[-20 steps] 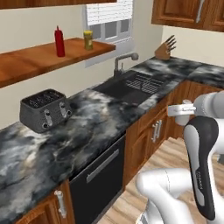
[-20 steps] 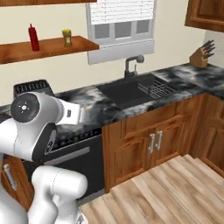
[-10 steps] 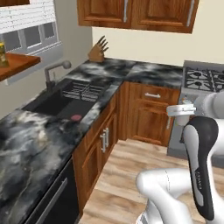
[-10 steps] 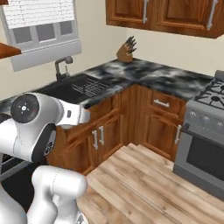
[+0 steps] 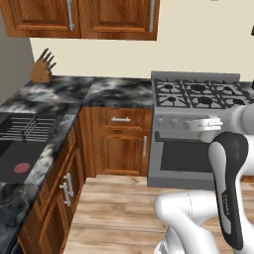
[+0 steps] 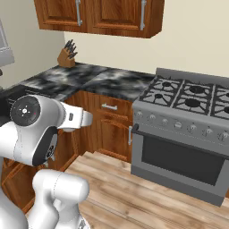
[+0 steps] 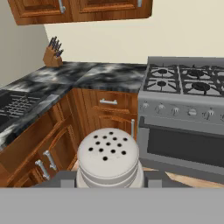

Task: Collect the turmeric, ketchup, and shaker from the cabinet and place them next to the stove.

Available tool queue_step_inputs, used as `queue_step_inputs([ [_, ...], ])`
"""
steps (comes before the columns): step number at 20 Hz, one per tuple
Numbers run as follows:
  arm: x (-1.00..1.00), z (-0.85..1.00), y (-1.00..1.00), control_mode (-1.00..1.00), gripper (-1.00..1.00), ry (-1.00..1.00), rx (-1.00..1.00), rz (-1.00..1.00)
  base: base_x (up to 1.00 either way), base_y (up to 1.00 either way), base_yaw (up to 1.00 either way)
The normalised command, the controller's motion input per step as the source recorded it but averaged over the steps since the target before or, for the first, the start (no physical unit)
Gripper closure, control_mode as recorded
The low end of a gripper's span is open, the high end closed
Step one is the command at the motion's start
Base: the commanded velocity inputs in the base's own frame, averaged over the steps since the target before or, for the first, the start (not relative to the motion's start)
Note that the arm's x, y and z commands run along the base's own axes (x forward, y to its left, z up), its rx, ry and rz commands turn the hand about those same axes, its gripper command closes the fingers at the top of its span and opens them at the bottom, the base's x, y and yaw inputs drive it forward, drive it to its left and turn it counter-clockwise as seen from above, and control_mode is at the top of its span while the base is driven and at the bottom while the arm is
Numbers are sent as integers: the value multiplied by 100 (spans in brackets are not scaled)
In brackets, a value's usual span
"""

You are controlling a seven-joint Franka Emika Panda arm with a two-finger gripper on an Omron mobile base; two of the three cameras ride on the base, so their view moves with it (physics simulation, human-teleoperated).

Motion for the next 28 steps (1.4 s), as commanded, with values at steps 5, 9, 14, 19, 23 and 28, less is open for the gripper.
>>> queue_step_inputs([
  [5,0,0,0,100,100,0,0,0,65,-45,-26],
  [9,0,0,0,100,100,0,0,0,63,-44,-13],
  [14,0,0,0,100,100,0,0,0,56,-65,-9],
  [19,0,0,0,100,100,0,0,0,46,-39,-12],
  [23,0,0,0,100,100,0,0,0,62,21,-12],
  [28,0,0,0,100,100,0,0,0,63,40,-9],
])
